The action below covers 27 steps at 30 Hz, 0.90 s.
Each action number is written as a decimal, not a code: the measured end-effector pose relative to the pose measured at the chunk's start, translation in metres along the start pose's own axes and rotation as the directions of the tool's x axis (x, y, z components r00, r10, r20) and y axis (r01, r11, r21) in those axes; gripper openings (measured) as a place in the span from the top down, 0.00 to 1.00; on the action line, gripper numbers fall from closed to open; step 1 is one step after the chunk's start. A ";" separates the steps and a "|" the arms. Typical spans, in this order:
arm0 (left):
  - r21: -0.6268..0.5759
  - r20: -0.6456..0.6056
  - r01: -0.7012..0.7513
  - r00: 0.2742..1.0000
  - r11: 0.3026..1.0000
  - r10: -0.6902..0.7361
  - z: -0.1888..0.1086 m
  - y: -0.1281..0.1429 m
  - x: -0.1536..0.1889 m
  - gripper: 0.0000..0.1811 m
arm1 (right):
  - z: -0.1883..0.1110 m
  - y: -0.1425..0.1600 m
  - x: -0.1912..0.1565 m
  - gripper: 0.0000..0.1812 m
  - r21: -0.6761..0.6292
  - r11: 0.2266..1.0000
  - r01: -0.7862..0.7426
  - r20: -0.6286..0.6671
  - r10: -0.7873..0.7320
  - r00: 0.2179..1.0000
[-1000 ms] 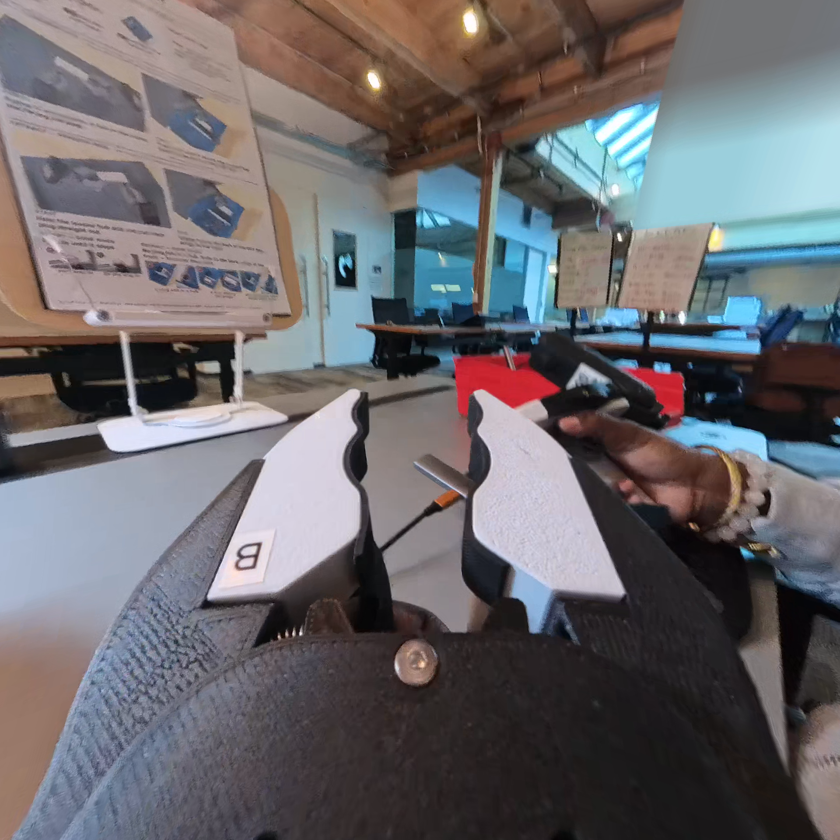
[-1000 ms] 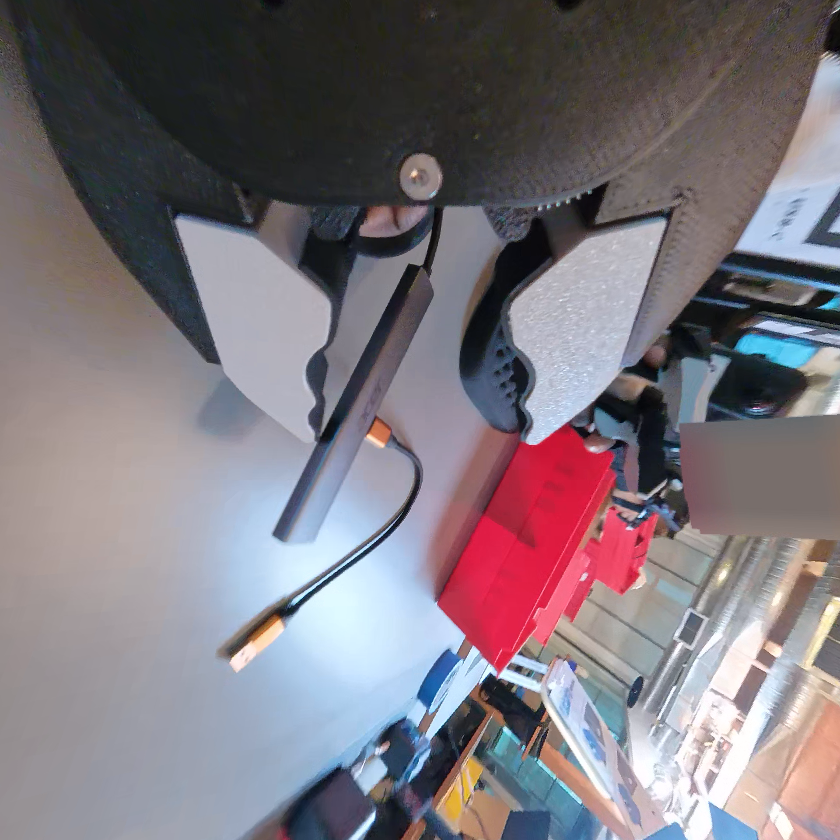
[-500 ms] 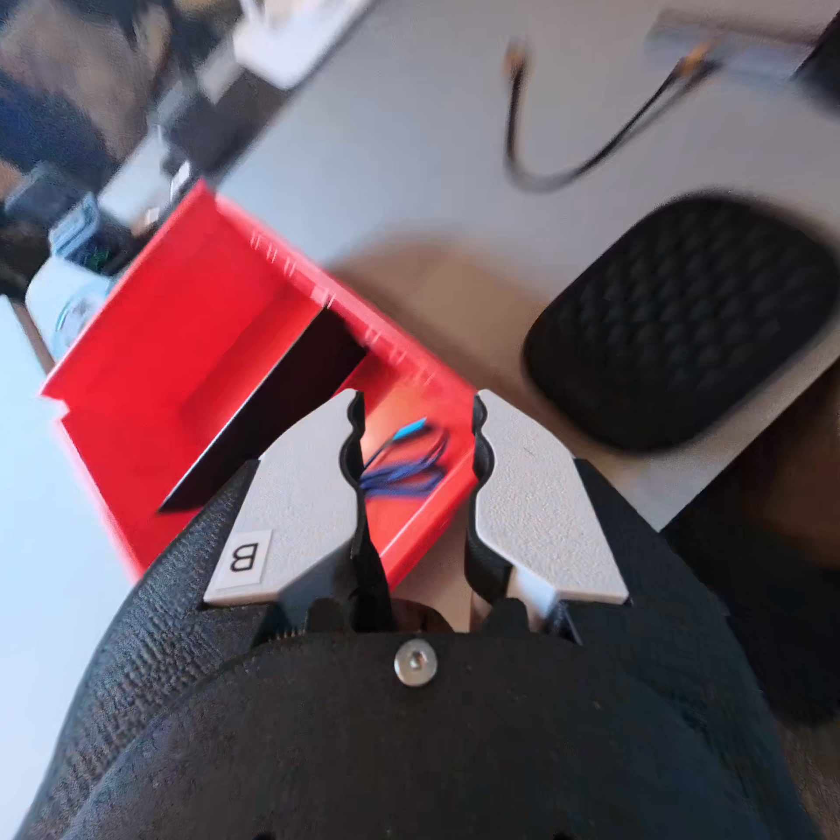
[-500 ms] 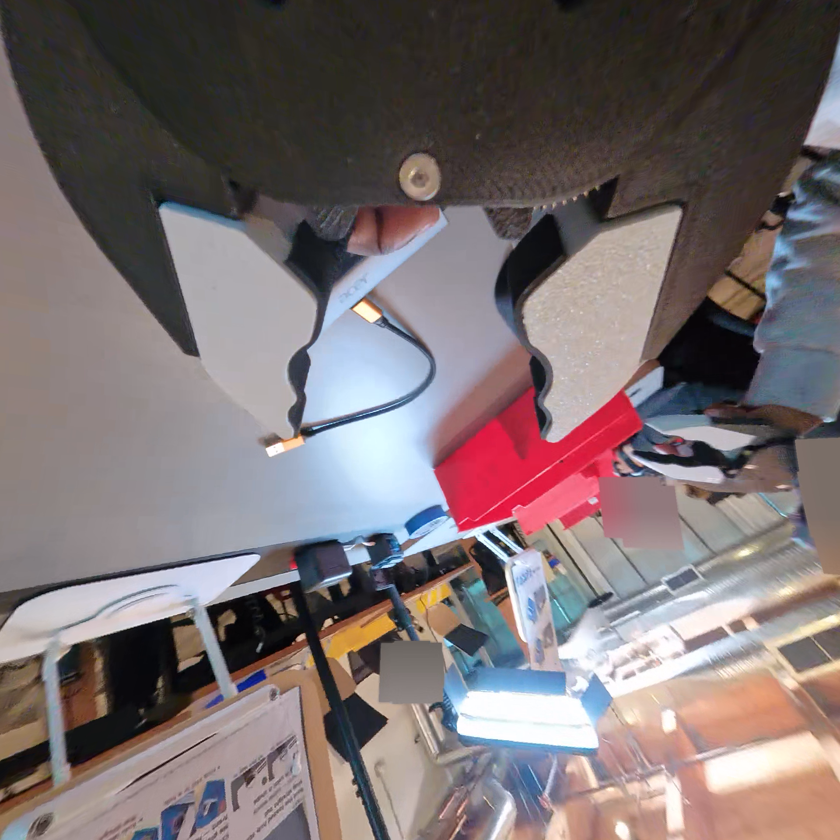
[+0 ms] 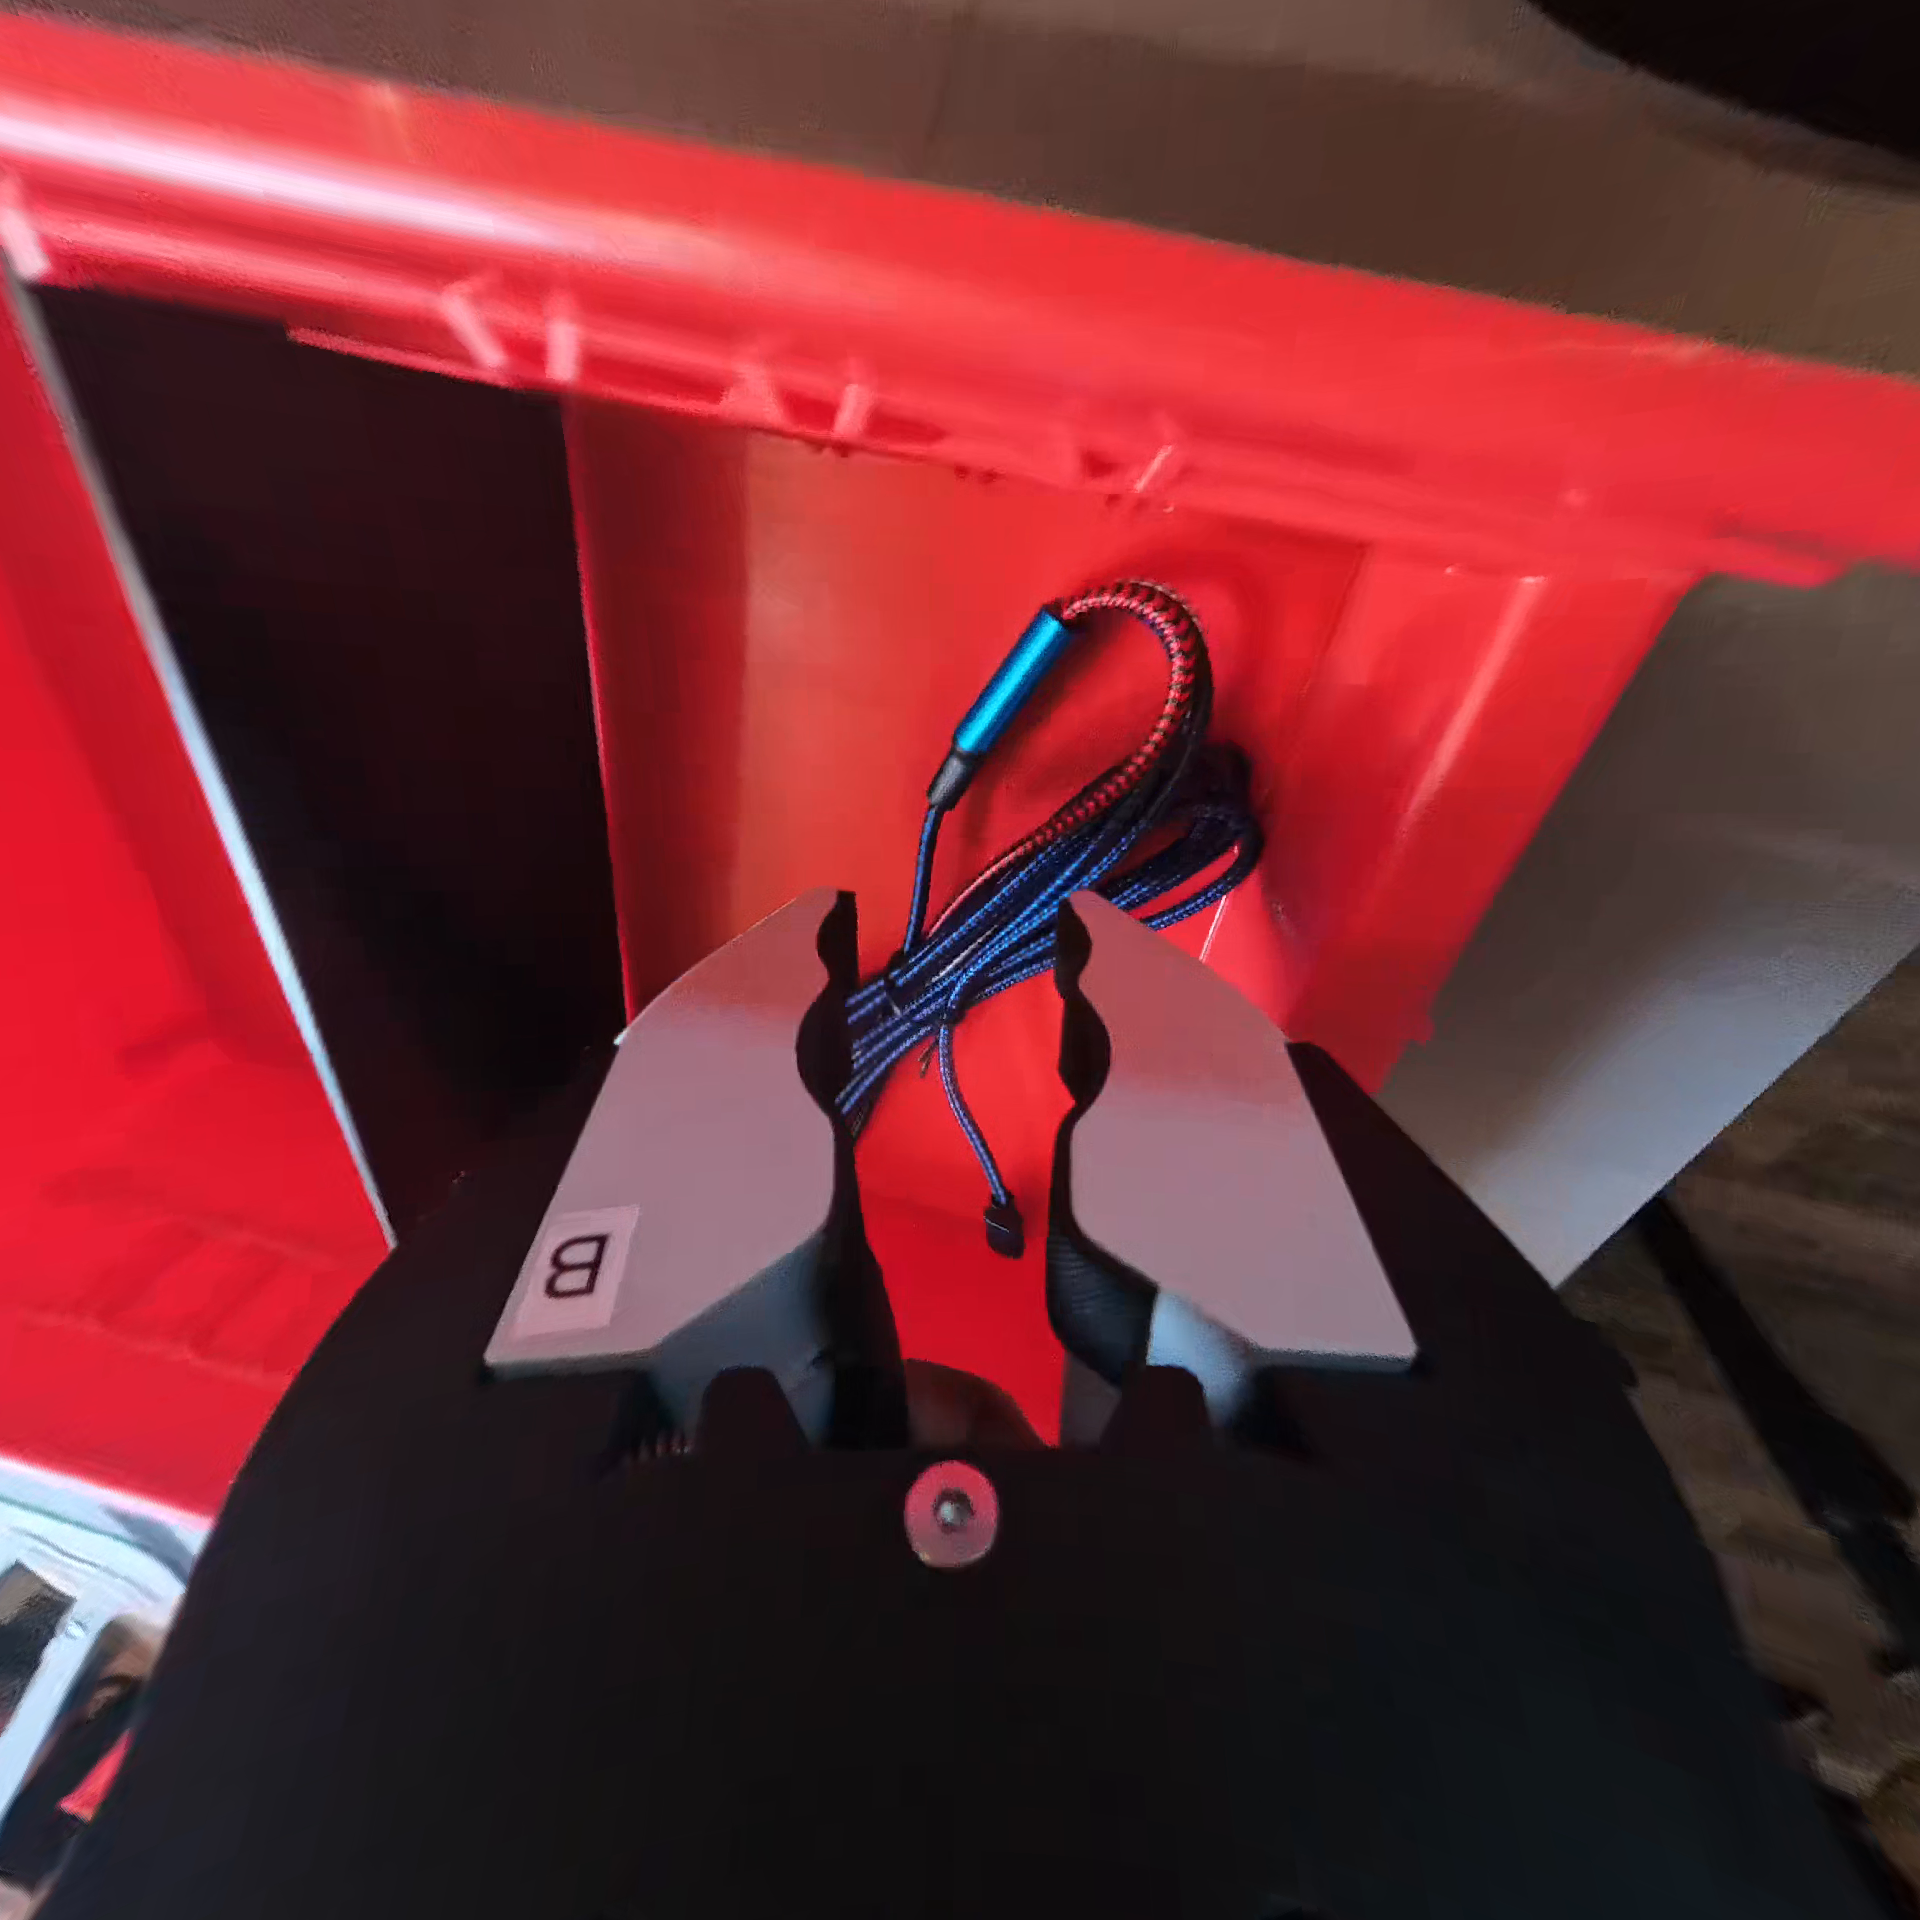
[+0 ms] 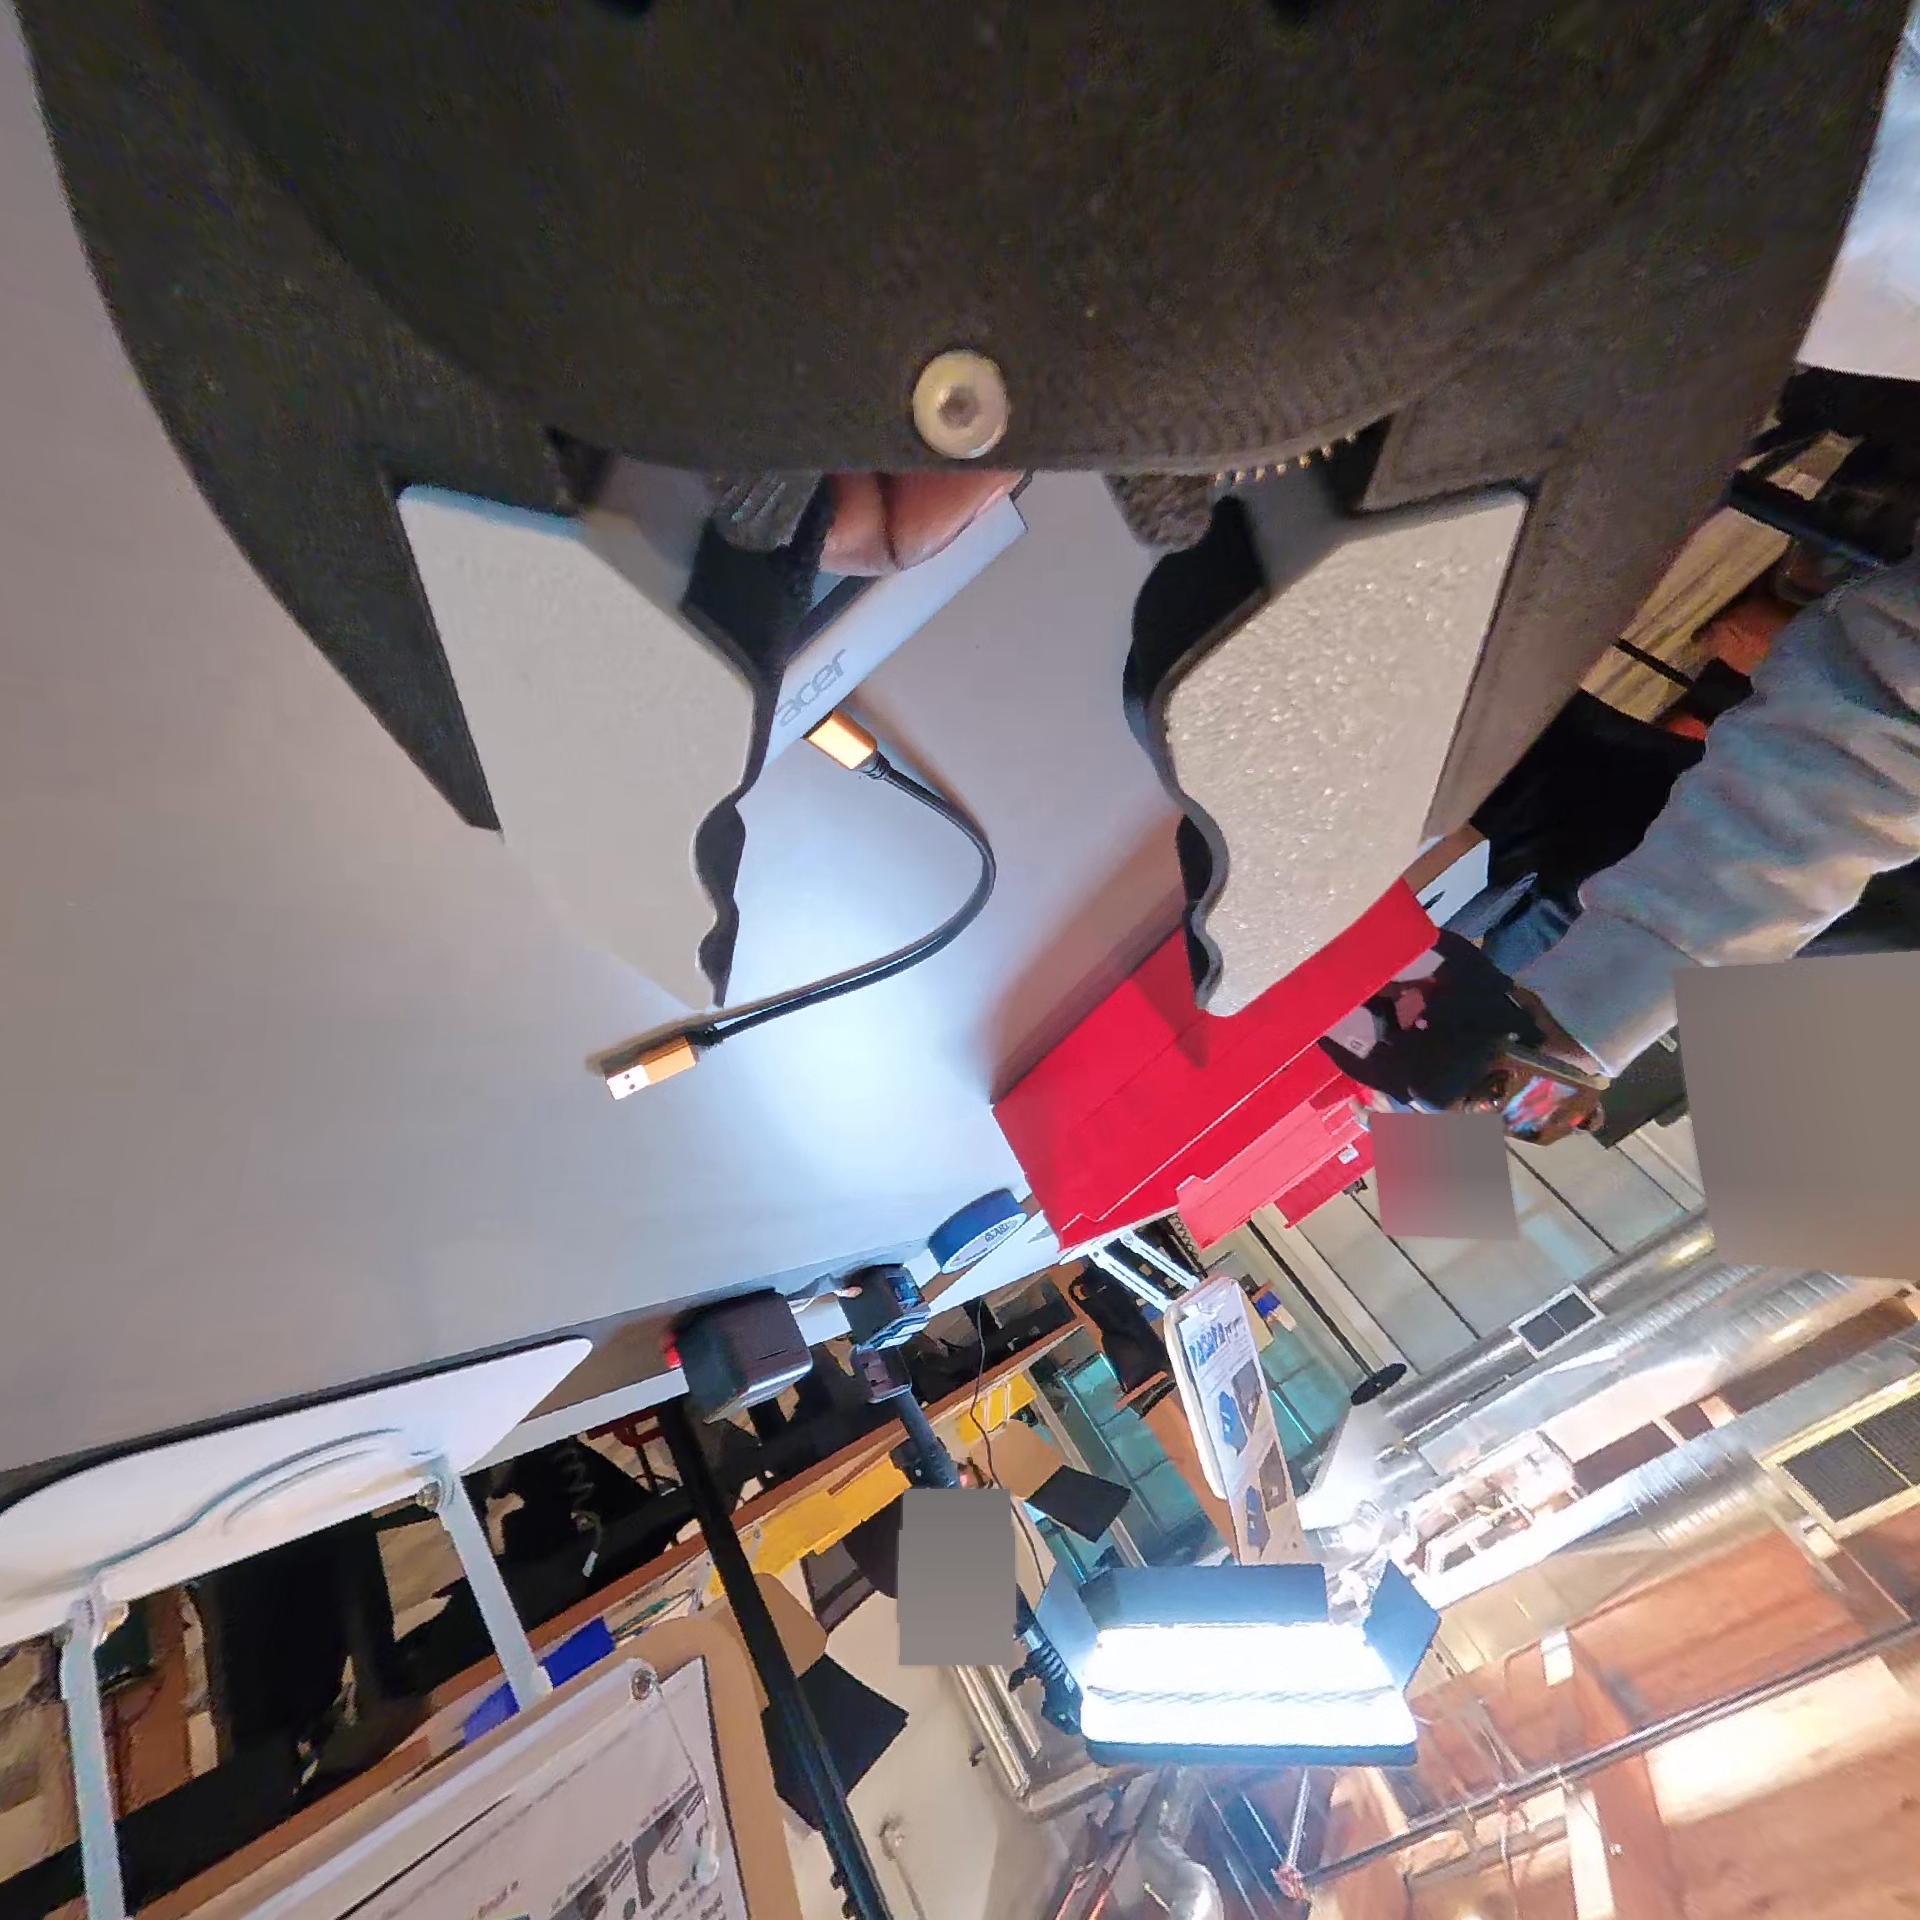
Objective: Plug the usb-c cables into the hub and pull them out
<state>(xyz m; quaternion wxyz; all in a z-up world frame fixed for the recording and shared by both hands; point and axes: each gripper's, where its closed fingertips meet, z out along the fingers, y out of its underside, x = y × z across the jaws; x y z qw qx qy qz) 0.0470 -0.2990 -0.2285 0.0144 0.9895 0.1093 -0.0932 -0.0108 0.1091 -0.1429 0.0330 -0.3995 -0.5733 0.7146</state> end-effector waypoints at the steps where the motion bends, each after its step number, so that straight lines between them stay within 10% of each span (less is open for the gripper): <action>1: -0.008 -0.015 -0.022 1.000 1.000 0.022 0.003 0.000 0.002 0.80 | 0.000 0.000 0.001 0.54 -0.001 1.000 -0.004 -0.001 0.004 1.000; 18: -0.215 -0.076 -0.100 0.993 0.972 0.086 0.018 0.036 -0.002 0.81 | 0.002 0.005 0.002 0.60 -0.027 0.999 -0.026 -0.006 0.026 1.000; 27: -0.078 0.063 0.027 0.998 0.997 -0.023 -0.014 0.026 -0.009 0.89 | 0.002 0.006 0.003 0.63 -0.027 0.998 -0.060 0.003 0.060 0.998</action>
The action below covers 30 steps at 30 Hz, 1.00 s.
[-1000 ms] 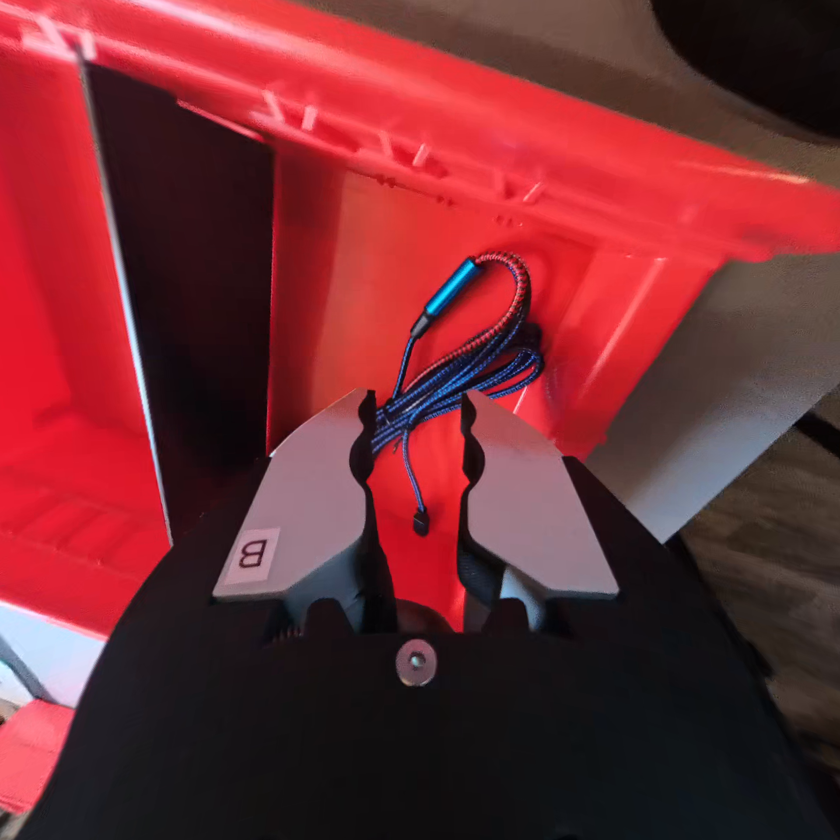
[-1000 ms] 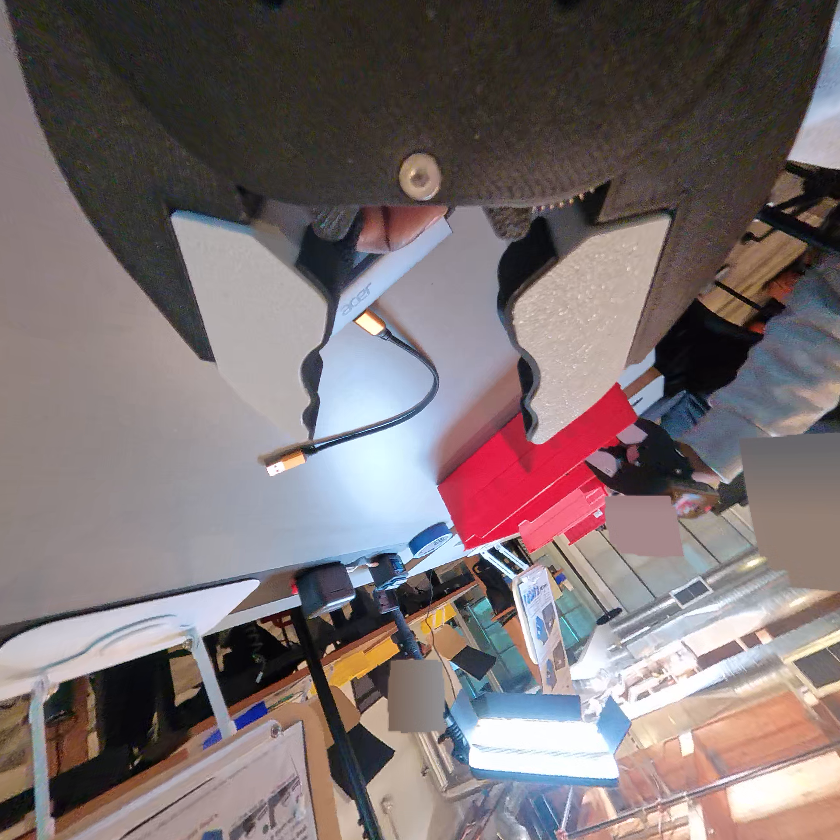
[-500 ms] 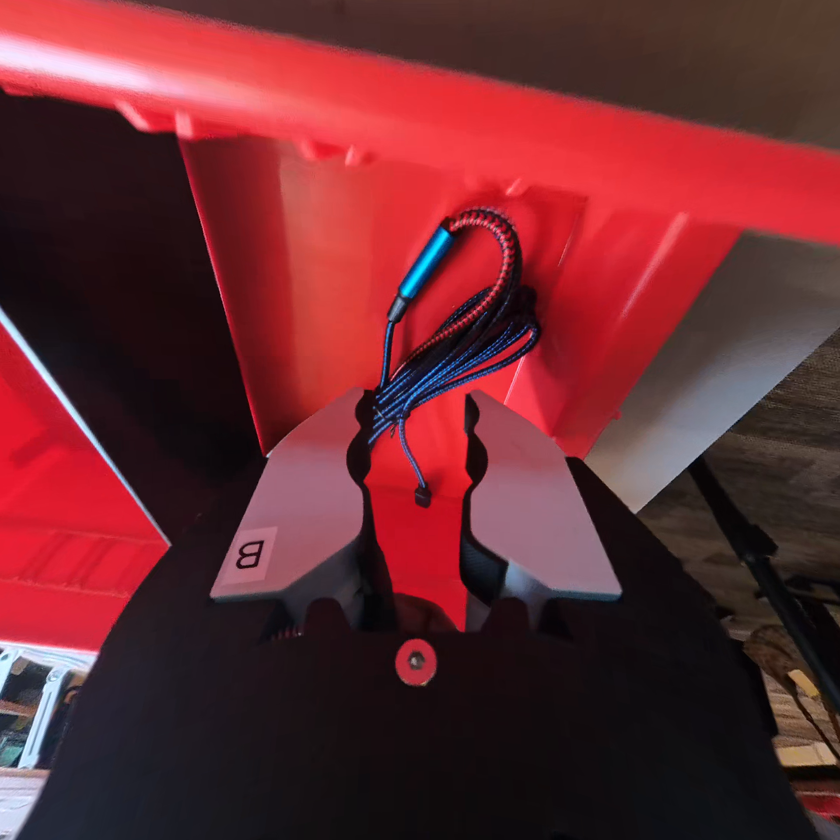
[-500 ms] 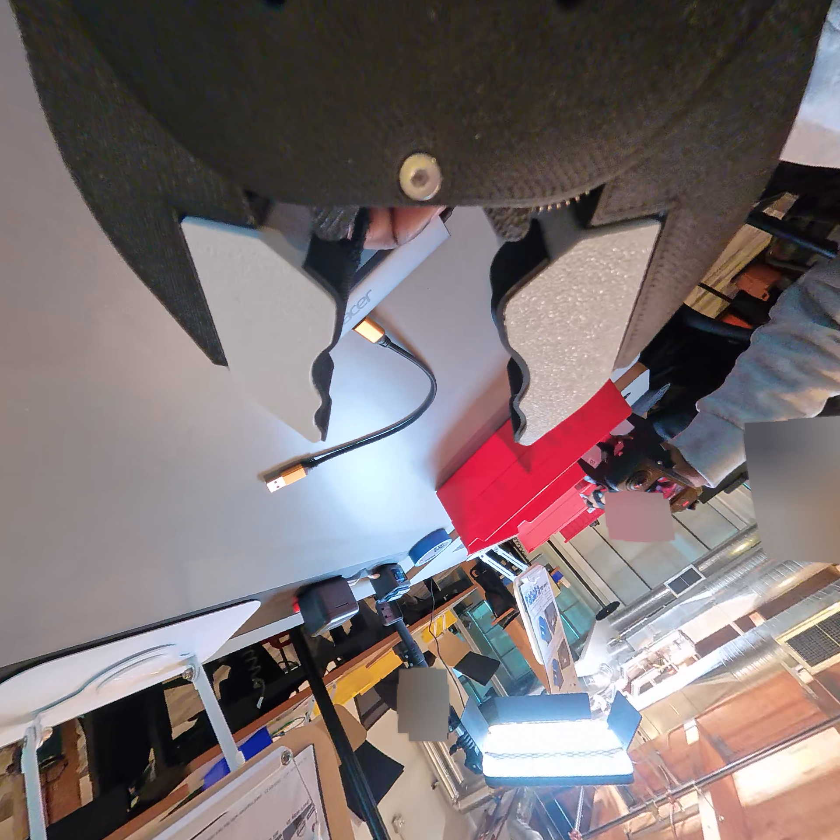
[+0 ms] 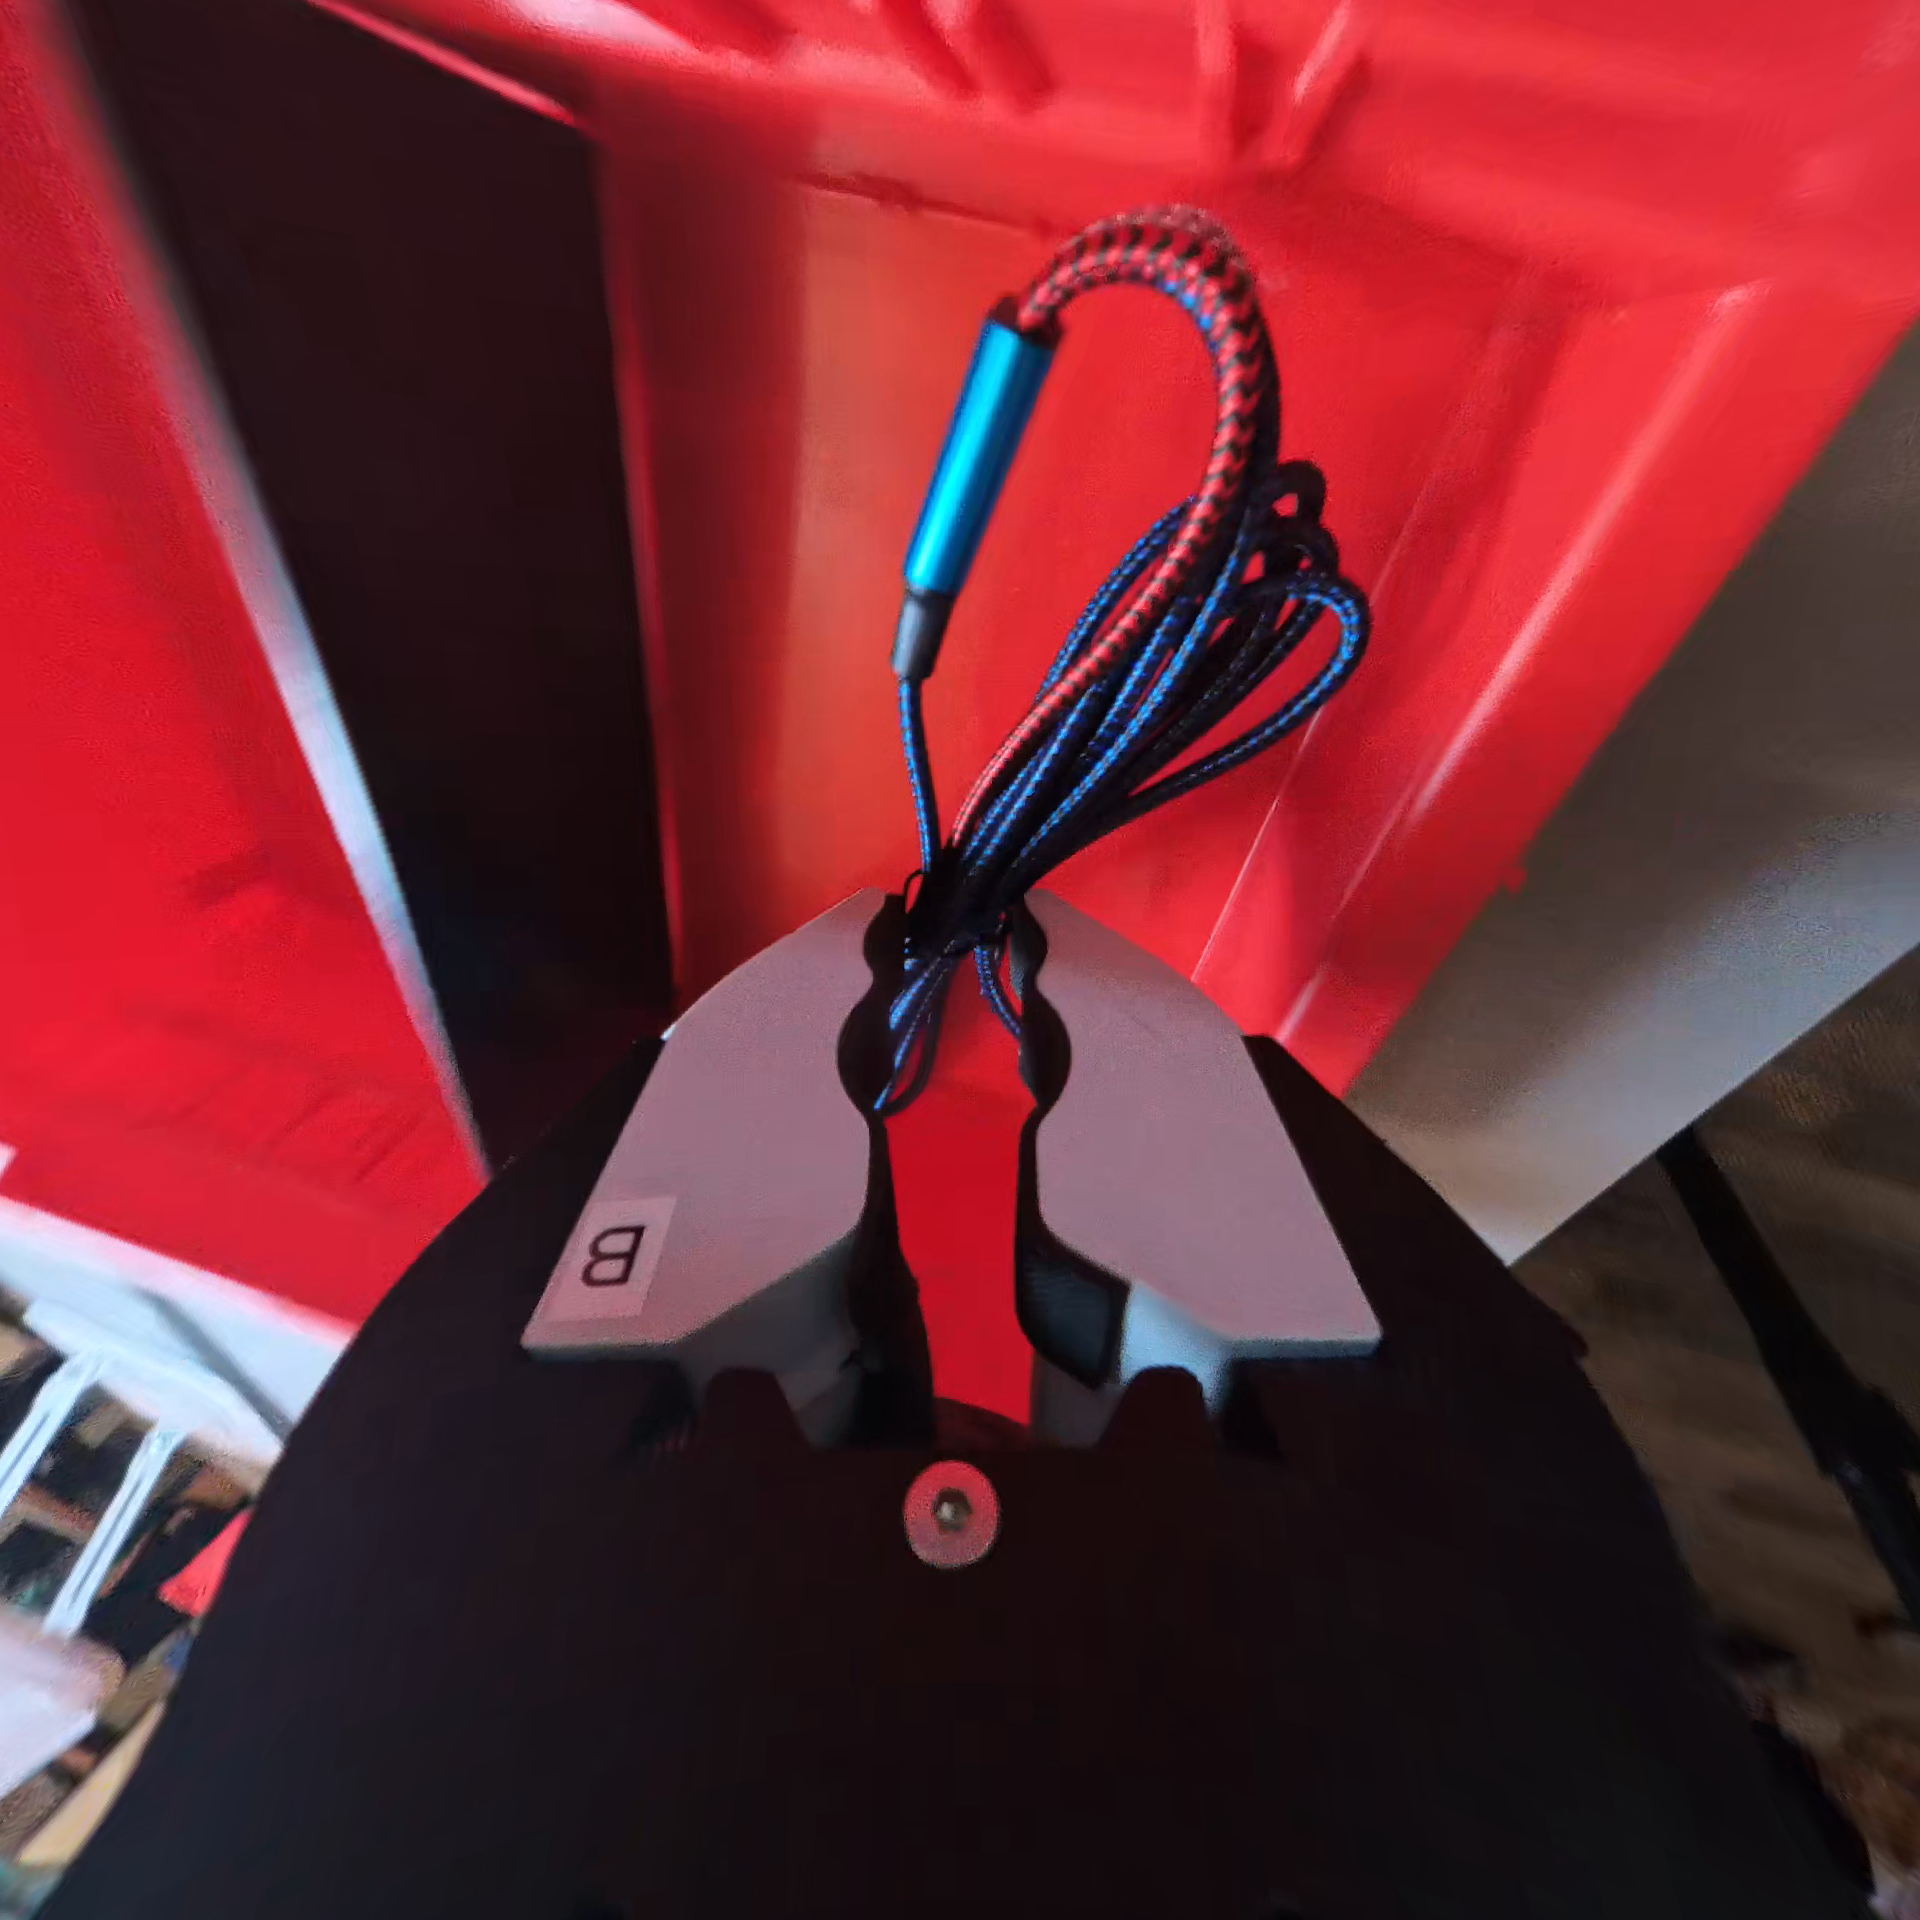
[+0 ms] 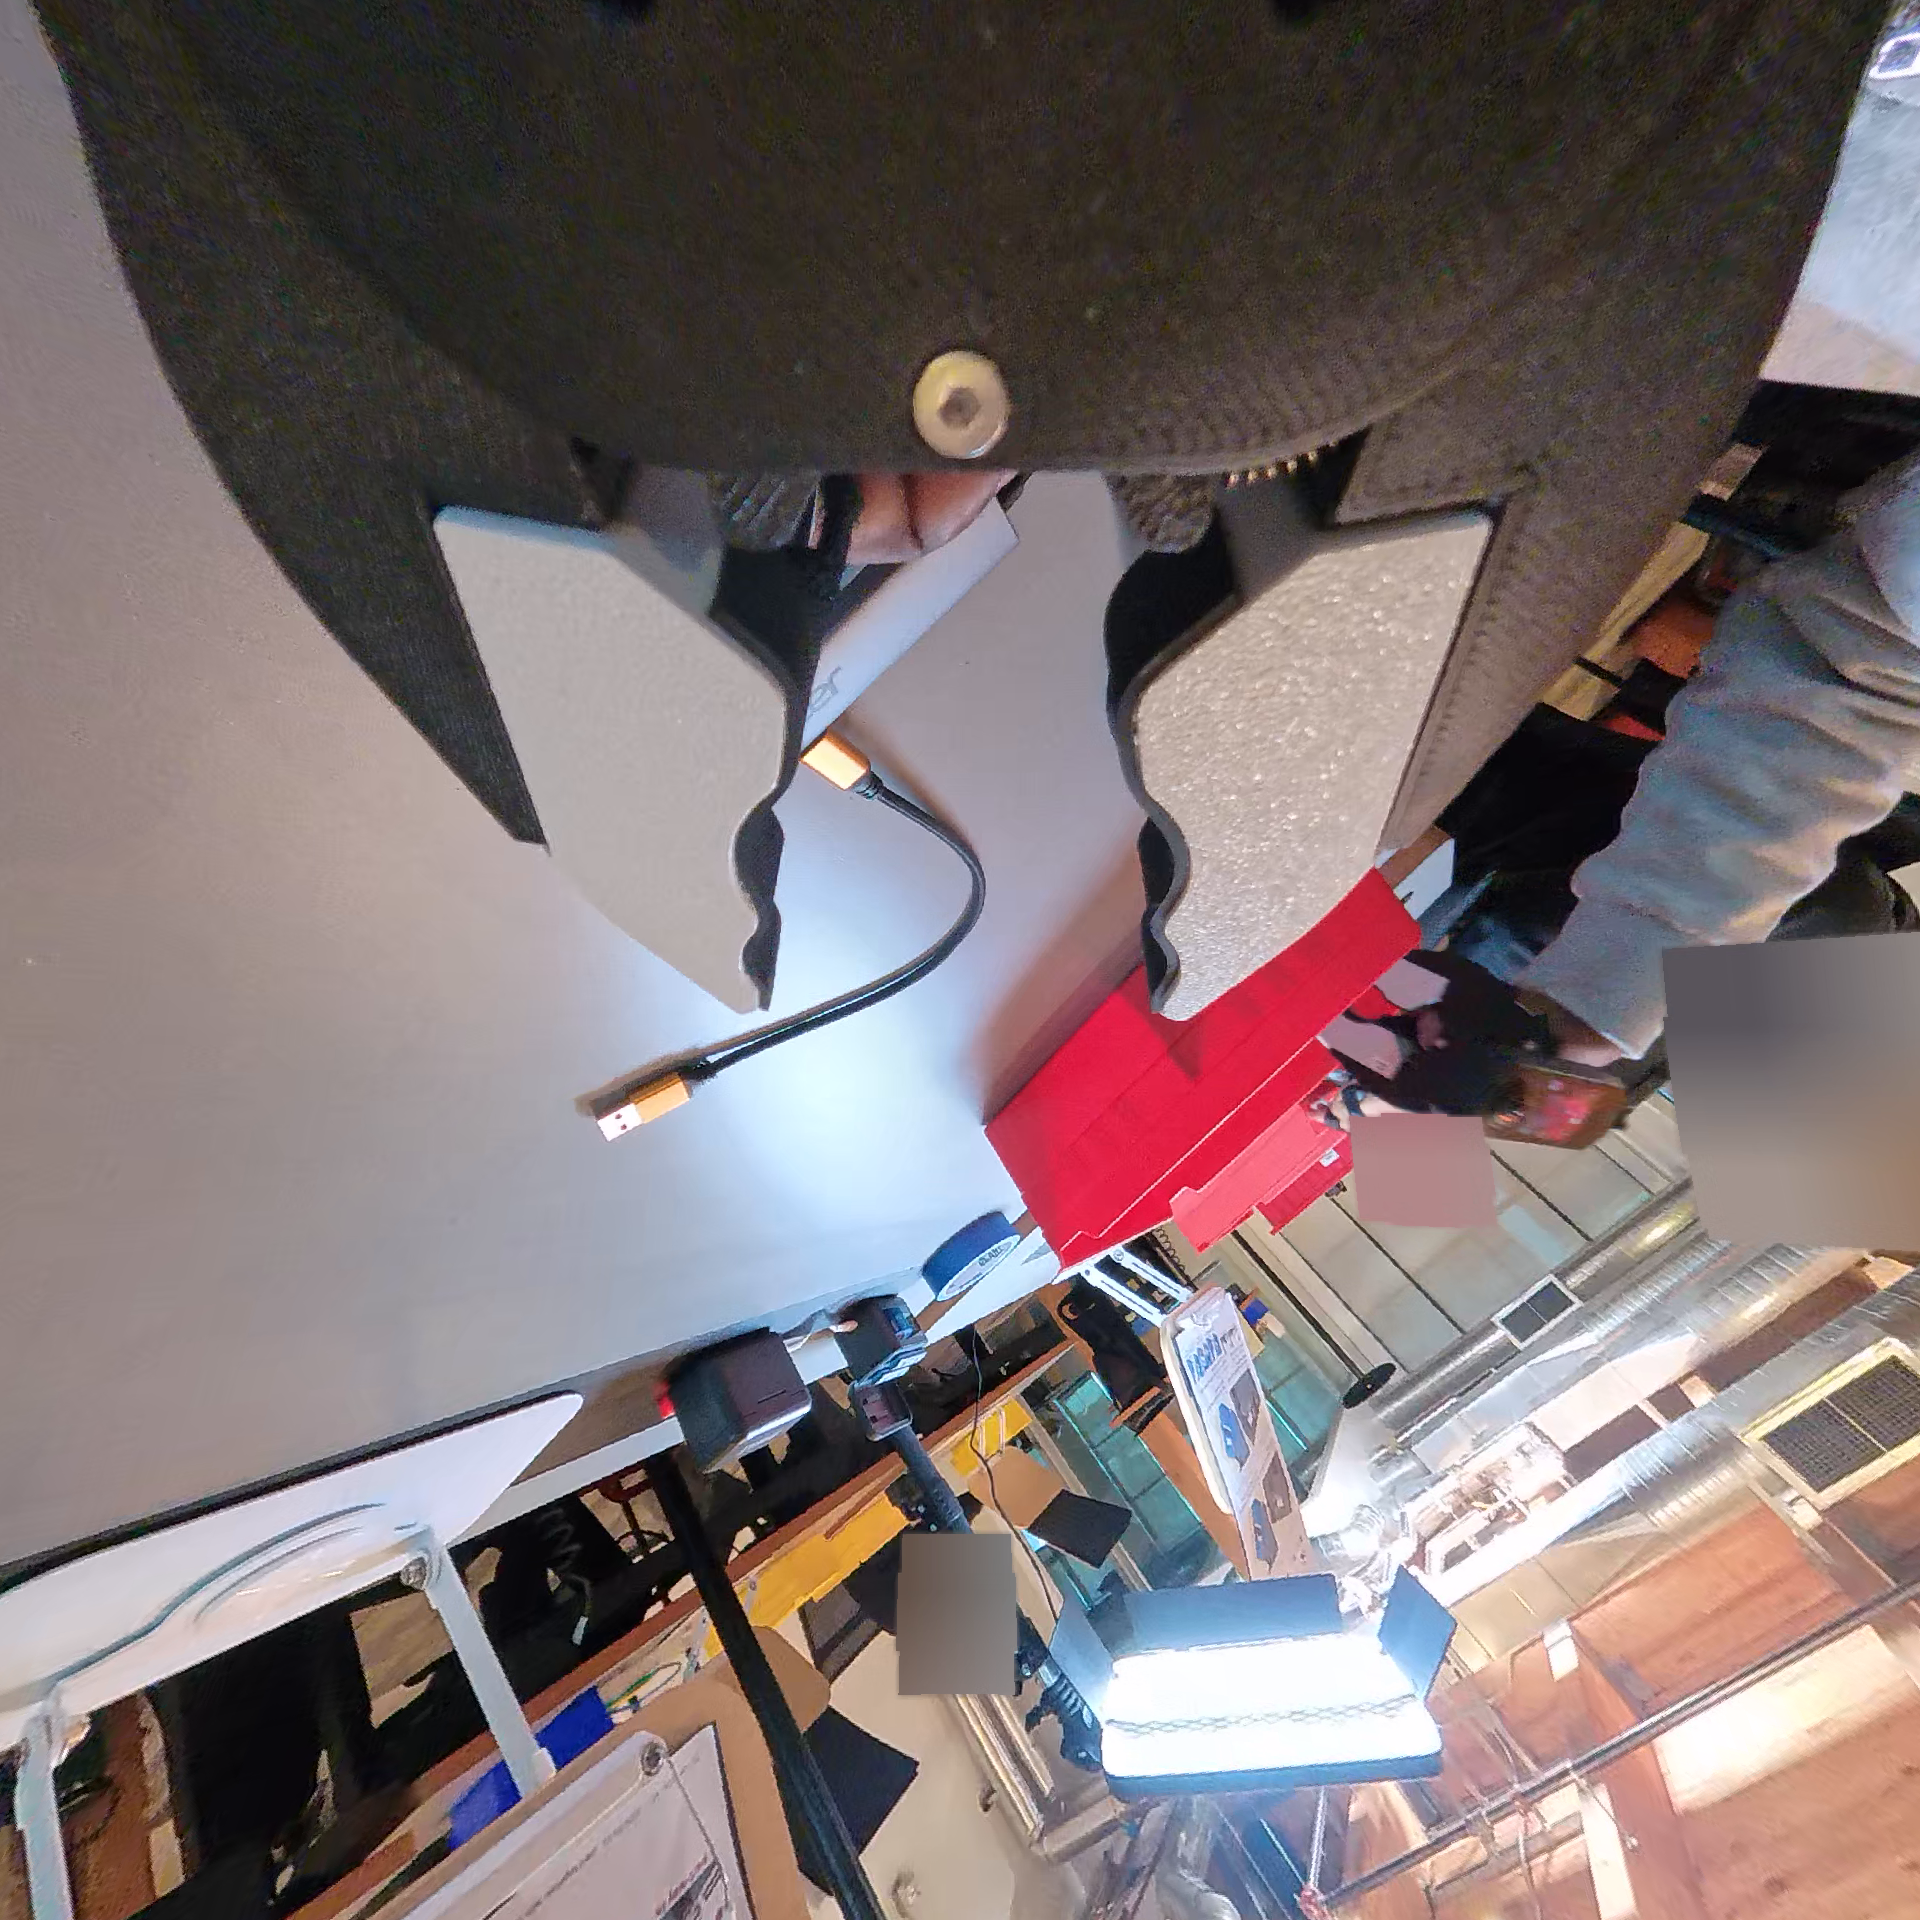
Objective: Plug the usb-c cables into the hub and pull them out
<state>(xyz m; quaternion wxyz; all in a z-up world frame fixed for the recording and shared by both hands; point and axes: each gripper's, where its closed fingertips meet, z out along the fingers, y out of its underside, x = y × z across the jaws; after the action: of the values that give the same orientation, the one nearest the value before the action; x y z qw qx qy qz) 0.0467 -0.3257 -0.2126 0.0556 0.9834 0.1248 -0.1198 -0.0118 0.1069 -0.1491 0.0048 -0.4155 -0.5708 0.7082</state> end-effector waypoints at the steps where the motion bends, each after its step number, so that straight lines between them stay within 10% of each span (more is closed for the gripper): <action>1: 0.028 0.064 0.030 0.997 0.999 -0.032 -0.015 0.000 -0.007 0.89 | 0.000 0.000 0.000 0.63 0.001 1.000 -0.004 0.000 0.004 1.000; 7: 0.582 0.445 0.096 0.794 0.807 -0.415 -0.160 -0.033 -0.036 0.91 | 0.000 0.000 -0.004 0.63 0.001 1.000 0.018 0.012 -0.018 1.000; 9: 0.835 0.433 -0.054 0.679 0.548 -0.593 -0.217 -0.062 -0.028 0.90 | 0.000 0.001 -0.005 0.63 -0.001 1.000 0.022 0.020 -0.022 1.000; 11: 0.974 0.222 -0.177 0.650 0.140 -0.727 -0.261 -0.090 -0.008 0.90 | 0.000 0.001 -0.009 0.65 -0.001 1.000 0.029 0.048 -0.029 0.998; 14: 0.912 -0.142 -0.133 0.785 -0.387 -0.603 -0.278 -0.132 0.028 0.91 | 0.000 0.003 -0.019 0.67 0.001 0.998 0.056 0.102 -0.056 0.993; 17: 0.761 -0.328 0.018 0.873 -0.648 -0.361 -0.276 -0.170 0.049 0.91 | 0.000 0.006 -0.033 0.69 -0.010 0.995 0.095 0.177 -0.091 0.980; 22: 0.516 -0.474 0.183 0.875 -0.837 -0.101 -0.250 -0.215 0.055 0.91 | -0.011 0.017 -0.084 0.74 0.038 0.973 0.227 0.426 -0.221 0.877; 30: 0.655 -0.378 0.020 0.875 -0.755 -0.304 -0.204 -0.261 0.067 0.91 | -0.019 0.037 -0.113 0.79 0.099 0.896 0.433 0.485 -0.424 0.765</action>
<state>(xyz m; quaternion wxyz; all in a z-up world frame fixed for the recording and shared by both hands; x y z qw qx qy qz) 0.0873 -0.0310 -0.0530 -0.8907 0.3467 0.1636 -0.2441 0.0909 0.0553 -0.1136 0.0160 -0.0791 -0.6389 0.7650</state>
